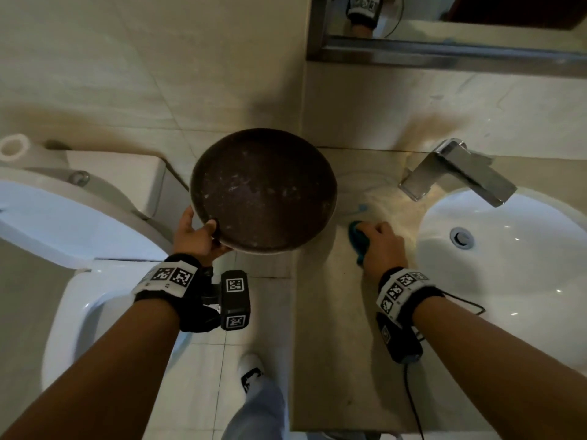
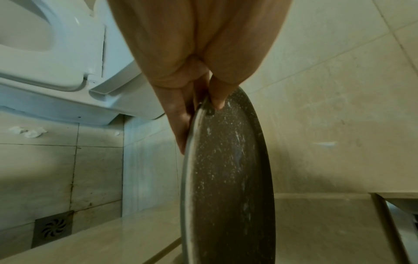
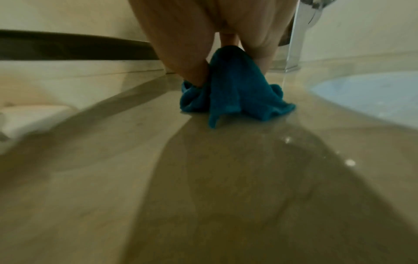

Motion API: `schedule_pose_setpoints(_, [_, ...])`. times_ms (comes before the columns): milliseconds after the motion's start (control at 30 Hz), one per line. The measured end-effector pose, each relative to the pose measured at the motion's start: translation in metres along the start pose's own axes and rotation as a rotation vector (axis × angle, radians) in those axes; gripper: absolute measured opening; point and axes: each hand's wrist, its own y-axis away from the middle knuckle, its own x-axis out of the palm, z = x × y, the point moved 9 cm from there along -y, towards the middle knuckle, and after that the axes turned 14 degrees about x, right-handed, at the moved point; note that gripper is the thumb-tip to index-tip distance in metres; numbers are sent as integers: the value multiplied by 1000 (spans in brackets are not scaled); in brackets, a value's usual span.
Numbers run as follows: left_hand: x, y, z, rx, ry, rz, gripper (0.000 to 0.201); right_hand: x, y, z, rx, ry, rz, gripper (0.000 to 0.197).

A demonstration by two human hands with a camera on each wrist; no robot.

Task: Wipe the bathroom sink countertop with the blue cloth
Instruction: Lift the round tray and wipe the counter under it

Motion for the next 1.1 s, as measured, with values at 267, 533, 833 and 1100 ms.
schedule_pose_setpoints(267, [1,-9,-2,-12,-28,70,55,-8,10,-29,29,-114,-87,43])
schedule_pose_setpoints(533, [-8,-21,0,8,-78,144,52,29,38,39,-46,-112,-51,39])
schedule_pose_setpoints(833, [-8,-23,0,-17,-67,214,57,-21,9,-79,361,-112,-146,46])
schedule_pose_setpoints(1100, [-7,-35,8,-69,-43,200,59,24,47,-15,201,-155,-112,49])
